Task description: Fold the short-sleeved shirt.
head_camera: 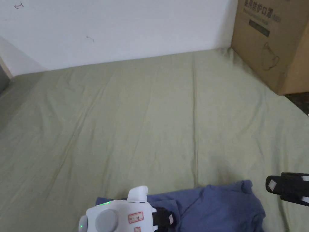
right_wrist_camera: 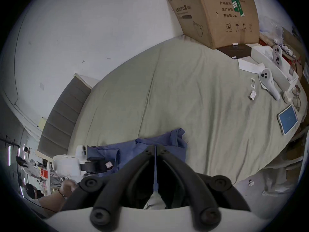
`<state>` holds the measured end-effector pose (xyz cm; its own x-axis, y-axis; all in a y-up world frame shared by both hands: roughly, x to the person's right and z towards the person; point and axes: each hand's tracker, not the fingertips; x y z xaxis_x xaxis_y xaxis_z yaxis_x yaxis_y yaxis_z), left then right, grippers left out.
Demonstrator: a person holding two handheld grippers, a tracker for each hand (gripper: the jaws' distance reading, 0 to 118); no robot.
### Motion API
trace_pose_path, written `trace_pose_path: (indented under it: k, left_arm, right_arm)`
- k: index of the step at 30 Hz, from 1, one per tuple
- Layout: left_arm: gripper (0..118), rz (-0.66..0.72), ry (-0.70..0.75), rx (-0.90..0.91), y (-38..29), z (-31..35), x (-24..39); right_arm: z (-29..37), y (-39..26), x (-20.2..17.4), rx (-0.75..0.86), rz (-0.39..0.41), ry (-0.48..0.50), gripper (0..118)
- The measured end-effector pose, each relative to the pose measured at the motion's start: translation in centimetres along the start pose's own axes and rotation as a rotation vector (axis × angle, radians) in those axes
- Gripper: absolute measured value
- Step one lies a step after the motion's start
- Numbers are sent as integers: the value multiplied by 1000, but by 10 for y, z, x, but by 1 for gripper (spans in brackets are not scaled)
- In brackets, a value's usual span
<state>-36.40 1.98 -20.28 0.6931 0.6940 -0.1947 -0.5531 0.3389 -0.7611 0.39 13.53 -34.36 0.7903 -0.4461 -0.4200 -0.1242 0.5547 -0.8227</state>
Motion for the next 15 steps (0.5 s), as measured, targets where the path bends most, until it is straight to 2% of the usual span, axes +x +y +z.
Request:
trace_pose_path:
  k: [1,3,6,8,10,11,12,13,15]
  left_arm:
    - [0,50,-103,-24,1,6,-2]
    - [0,15,-166,-1,2,27,-4]
    - [1,-20,-86,126,7,76,-18]
    - [1,63,-53,202,12,108,-48]
    - [9,150,-65,248,14,136,-87]
    - [17,186,-57,260,15,149,-103]
    - [32,207,-56,280,14,160,-117]
    - [57,195,-56,304,11,167,-126]
    - [86,193,-55,323,4,176,-134]
  right_arm:
    - [0,0,0,0,3,-3,1]
    - [-2,1,0,-5,7,-11,1]
    - [-3,2,0,3,1,-3,1]
    - [-2,4,0,14,-9,15,1]
    - [-3,5,-1,15,-22,20,1]
    - [-4,6,-1,13,-28,21,1]
    - [-5,6,-1,8,-33,21,1]
    - [-6,7,-1,1,-35,21,1]
    - [-10,7,-2,-9,-29,11,1]
